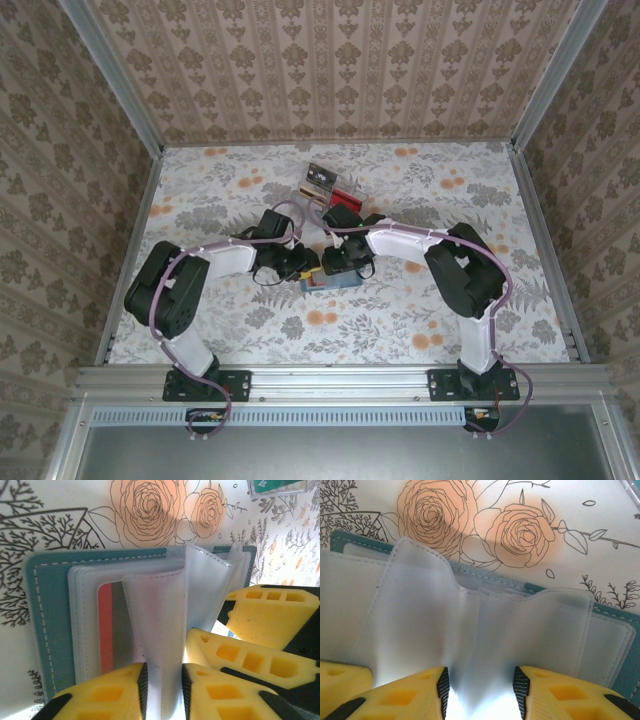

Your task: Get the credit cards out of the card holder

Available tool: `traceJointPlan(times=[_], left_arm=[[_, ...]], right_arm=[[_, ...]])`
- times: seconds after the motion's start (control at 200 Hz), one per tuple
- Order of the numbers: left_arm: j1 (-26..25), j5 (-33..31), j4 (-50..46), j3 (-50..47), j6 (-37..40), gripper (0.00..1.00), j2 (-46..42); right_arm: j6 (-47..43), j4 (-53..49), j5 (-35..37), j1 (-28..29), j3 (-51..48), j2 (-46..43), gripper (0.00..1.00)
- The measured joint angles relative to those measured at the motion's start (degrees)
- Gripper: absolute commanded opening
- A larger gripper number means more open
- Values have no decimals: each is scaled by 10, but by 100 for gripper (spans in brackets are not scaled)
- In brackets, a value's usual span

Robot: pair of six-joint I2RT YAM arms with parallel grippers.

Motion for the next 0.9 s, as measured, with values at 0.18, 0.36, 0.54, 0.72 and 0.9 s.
traceJointPlan(times=[0.18, 0.36, 0.54, 0.72, 0.9], left_arm=[[0, 2, 2, 0, 2, 17, 0], [-3, 10, 18, 3, 1, 21, 0], [-15, 23, 34, 14, -5, 34, 1], [-35, 40, 56, 35, -16, 47, 16], [-57, 49, 75, 80, -21, 56, 49]], right_arm=[[4, 26, -19, -10, -27, -20, 44], [37, 52, -32, -33, -61, -62, 50], [69, 95, -29, -48, -101, -139, 56], [91, 127, -5, -58, -147, -211, 58], [109, 149, 24, -78, -193, -252, 58]])
